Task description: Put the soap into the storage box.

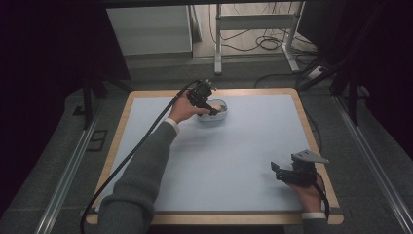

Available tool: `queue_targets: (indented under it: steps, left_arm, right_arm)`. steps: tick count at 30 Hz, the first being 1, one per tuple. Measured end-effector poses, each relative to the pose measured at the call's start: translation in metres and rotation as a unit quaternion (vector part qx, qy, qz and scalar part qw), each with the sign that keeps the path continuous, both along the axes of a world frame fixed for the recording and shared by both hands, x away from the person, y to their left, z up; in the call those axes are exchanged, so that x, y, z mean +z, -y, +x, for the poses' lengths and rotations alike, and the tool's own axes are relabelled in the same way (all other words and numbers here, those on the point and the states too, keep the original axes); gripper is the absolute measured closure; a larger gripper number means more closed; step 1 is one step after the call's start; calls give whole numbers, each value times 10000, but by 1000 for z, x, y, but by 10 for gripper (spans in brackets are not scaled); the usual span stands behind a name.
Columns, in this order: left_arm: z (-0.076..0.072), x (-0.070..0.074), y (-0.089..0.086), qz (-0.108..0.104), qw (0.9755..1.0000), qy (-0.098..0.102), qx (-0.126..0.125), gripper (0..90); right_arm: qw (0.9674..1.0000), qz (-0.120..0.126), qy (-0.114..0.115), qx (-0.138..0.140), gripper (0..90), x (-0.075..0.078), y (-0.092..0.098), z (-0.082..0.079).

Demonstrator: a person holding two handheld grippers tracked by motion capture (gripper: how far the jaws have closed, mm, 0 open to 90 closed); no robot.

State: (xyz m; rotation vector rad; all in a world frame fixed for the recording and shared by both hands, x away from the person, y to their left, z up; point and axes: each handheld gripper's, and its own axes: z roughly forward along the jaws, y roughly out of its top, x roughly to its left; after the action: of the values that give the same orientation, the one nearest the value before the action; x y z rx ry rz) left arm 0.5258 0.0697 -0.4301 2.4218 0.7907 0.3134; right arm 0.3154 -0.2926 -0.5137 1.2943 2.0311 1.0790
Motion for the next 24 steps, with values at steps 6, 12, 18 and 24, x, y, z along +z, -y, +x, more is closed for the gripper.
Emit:
queue_targets:
  steps: [6,12,18,24]
  left_arm:
    - [-34,7,-22,-201,9996,170,44,228]
    - [-65,3,-44,-215,9993,252,175,217]
    - [-88,-7,-64,-329,9987,194,351,205]
    - [-112,-15,-86,-501,9968,186,599,192]
  right_arm:
    - [10000,10,35,29,127,2,-2,-1]
    - [10000,11,38,35,127,3,-4,-1]
    - [10000,2,50,51,127,4,-5,-1]
    - [10000,-21,41,61,127,3,-6,-1]
